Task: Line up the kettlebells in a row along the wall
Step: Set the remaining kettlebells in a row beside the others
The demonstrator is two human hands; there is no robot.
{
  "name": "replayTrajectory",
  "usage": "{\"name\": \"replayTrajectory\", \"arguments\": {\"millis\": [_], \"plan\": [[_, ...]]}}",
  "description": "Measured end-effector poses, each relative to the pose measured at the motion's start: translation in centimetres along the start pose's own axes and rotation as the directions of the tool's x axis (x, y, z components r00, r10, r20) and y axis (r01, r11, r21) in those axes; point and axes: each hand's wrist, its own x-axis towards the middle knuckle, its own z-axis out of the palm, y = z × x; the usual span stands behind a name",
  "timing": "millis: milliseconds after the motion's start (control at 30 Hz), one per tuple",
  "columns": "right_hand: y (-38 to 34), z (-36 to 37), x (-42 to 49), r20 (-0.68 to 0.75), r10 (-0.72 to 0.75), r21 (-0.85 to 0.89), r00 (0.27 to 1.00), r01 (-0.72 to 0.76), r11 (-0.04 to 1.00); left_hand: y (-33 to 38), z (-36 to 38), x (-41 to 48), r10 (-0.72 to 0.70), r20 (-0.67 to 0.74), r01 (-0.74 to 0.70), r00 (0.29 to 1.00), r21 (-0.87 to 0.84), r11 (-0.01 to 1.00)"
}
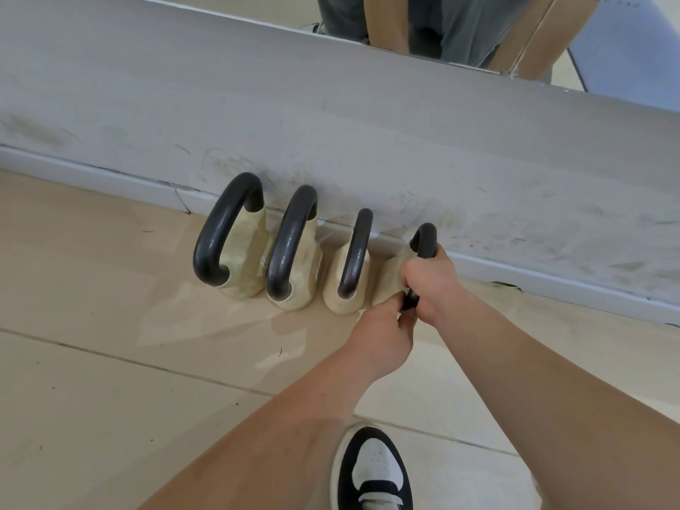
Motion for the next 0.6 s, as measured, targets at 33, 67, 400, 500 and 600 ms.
{"name": "replayTrajectory", "arguments": {"millis": [33,67,400,500,600], "plan": [[0.1,-0.1,0.0,0.001,-0.004,-0.014,1.0,0.004,1.0,0.0,0.0,-0.1,-0.004,0.009,0.004,1.0,-0.001,1.0],[0.1,-0.2,0.1,0.0,-0.012,-0.029,1.0,0.012,0.999,0.0,0.0,-0.2,-0.012,0.022,0.012,1.0,-0.001,1.0],[-0.6,0.3,-0.2,-0.011,0.03,-0.045,0.999,-0.031,0.999,-0.5,-2.1,-1.0,-0.13,0.041,0.129,0.991,0.012,0.992],[-0.4,0.2,-0.2,0.008,0.046,-0.04,0.999,-0.045,0.998,-1.1,-2.7,-1.2,-0.124,-0.043,0.126,0.991,0.058,0.99],[-0.6,0.0,-0.5,0.026,0.031,-0.058,0.999,-0.029,0.998,-1.2,-3.4,-2.1,-0.144,-0.09,0.149,0.985,0.058,0.987]]}}
